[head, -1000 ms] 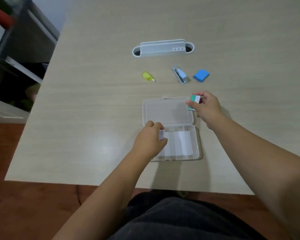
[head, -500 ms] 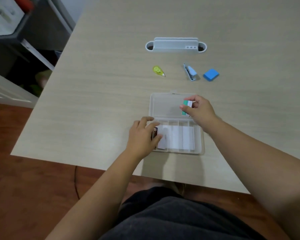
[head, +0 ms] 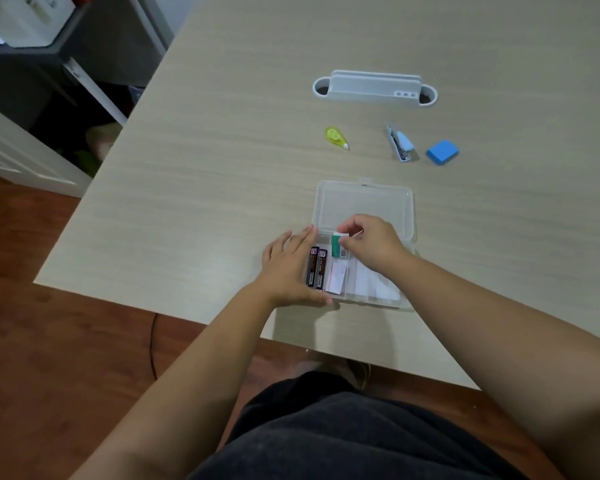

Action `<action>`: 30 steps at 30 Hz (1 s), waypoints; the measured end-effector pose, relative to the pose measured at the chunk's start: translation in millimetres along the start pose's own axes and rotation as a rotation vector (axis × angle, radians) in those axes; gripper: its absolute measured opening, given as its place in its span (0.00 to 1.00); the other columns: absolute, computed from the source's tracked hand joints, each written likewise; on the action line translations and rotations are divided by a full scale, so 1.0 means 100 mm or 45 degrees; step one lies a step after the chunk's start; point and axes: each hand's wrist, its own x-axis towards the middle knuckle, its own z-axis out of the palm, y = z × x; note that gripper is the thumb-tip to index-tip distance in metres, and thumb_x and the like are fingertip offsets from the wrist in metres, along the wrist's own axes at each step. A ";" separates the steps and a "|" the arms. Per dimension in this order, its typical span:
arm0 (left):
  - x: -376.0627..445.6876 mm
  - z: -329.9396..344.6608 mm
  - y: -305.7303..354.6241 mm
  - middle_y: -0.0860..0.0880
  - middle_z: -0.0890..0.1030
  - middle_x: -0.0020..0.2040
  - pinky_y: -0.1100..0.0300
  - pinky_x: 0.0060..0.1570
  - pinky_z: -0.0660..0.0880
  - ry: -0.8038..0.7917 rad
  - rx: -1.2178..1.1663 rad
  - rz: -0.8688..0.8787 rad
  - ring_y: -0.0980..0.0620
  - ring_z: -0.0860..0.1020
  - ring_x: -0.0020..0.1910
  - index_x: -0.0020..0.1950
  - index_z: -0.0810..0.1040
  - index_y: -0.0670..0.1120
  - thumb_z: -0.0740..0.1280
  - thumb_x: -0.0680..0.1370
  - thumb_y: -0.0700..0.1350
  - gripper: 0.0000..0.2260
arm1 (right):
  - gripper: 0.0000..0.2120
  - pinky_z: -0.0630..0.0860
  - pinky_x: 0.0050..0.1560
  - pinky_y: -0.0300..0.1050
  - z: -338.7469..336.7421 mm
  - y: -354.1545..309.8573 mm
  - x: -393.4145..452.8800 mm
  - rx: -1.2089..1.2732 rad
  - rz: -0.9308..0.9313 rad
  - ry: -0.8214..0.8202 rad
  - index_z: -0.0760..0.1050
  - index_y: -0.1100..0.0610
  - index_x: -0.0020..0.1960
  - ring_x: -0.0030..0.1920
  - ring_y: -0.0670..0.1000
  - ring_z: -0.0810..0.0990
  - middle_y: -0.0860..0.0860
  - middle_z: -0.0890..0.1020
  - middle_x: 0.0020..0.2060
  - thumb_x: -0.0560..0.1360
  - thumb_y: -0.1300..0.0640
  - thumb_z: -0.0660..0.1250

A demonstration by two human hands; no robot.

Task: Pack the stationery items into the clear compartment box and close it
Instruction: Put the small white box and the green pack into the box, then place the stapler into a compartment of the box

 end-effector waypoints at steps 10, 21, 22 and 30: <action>0.02 0.00 0.00 0.60 0.47 0.79 0.44 0.73 0.45 0.018 -0.017 -0.004 0.49 0.44 0.77 0.76 0.39 0.59 0.69 0.53 0.74 0.61 | 0.13 0.71 0.56 0.50 0.00 0.16 0.00 -0.724 -0.415 0.040 0.80 0.48 0.59 0.54 0.52 0.71 0.49 0.73 0.53 0.76 0.50 0.65; 0.53 -0.37 0.27 0.56 0.61 0.76 0.49 0.69 0.54 0.184 -0.313 -0.009 0.51 0.55 0.74 0.75 0.60 0.57 0.60 0.72 0.68 0.33 | 0.11 0.68 0.54 0.42 -0.53 0.22 0.36 -0.176 -0.046 0.310 0.80 0.50 0.55 0.56 0.51 0.73 0.51 0.73 0.56 0.75 0.56 0.63; 0.63 -0.41 0.32 0.53 0.64 0.75 0.49 0.70 0.55 0.173 -0.330 0.003 0.49 0.56 0.74 0.75 0.62 0.56 0.60 0.75 0.65 0.30 | 0.12 0.70 0.54 0.43 -0.59 0.23 0.41 -0.156 -0.007 0.334 0.79 0.50 0.56 0.56 0.52 0.74 0.52 0.73 0.57 0.76 0.56 0.63; 1.44 -0.59 0.88 0.48 0.72 0.71 0.55 0.71 0.63 0.102 -1.003 -0.156 0.51 0.69 0.70 0.71 0.71 0.48 0.59 0.81 0.50 0.19 | 0.18 0.73 0.60 0.46 -1.03 0.25 0.89 0.094 0.283 0.423 0.75 0.52 0.64 0.58 0.54 0.77 0.51 0.78 0.62 0.75 0.59 0.59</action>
